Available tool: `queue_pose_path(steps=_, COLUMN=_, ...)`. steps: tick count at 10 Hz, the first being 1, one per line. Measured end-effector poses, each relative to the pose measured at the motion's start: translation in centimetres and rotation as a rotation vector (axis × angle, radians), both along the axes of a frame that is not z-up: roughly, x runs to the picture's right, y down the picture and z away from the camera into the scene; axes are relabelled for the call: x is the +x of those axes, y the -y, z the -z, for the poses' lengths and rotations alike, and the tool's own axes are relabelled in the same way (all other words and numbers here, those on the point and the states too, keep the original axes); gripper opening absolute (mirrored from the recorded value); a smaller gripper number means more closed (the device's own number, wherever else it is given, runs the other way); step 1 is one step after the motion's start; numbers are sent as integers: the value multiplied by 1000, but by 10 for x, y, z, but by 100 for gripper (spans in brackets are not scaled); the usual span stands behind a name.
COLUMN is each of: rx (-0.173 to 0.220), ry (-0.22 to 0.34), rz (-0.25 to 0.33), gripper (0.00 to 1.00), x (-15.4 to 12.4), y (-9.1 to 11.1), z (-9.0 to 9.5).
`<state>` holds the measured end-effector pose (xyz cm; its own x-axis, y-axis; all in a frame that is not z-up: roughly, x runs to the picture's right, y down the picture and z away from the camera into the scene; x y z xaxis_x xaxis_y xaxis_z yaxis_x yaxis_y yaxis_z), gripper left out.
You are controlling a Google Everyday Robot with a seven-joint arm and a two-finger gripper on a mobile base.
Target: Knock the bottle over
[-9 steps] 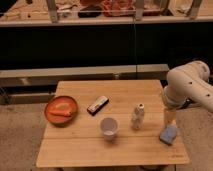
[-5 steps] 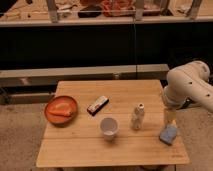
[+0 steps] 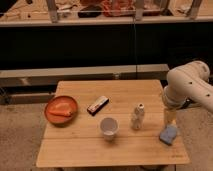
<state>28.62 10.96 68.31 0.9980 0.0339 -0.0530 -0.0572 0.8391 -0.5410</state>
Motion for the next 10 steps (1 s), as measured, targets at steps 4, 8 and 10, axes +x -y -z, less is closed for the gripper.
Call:
queue_pose_path(steps=4, rx=0, ry=0, rz=0, gripper=80, x=0, y=0, z=0)
queue_pose_path(steps=8, rx=-1, ry=25, rz=48, gripper=80, x=-17, y=-12, z=-5)
queue_pose_path(steps=10, rx=-1, ry=33, rz=65, gripper=80, x=-24, y=-15, z=-7)
